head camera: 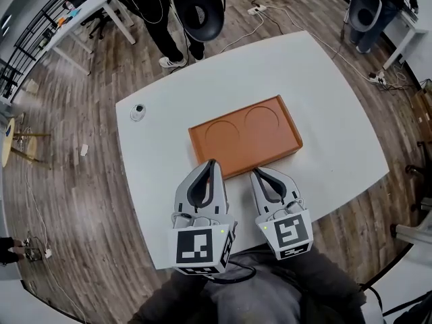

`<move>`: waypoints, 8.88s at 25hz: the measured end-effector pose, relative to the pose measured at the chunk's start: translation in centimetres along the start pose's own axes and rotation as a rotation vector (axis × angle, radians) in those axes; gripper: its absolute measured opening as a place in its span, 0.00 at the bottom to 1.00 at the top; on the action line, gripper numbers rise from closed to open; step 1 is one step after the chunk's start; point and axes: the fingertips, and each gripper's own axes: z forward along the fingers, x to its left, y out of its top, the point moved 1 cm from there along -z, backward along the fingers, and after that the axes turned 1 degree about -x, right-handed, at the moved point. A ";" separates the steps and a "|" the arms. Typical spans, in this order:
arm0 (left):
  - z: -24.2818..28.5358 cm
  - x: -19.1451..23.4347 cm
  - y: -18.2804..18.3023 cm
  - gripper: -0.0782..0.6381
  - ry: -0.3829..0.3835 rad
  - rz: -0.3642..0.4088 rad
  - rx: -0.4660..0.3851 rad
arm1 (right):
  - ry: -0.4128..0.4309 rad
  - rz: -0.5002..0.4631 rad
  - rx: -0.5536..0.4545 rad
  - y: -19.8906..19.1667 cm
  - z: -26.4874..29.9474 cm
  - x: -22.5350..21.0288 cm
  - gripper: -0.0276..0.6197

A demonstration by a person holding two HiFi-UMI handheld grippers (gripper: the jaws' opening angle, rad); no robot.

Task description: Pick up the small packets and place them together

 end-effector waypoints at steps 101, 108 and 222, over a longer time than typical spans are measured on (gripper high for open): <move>-2.5 -8.2 -3.5 0.10 -0.217 0.111 0.140 | -0.125 0.090 0.128 -6.8 -10.3 1.9 0.10; -1.8 -8.4 -3.5 0.10 -0.218 0.115 0.144 | -0.130 0.085 0.106 -6.5 -10.6 1.9 0.10; -2.7 3.6 4.5 0.10 0.137 -0.069 -0.006 | 0.390 -0.446 0.408 7.4 0.1 3.4 0.06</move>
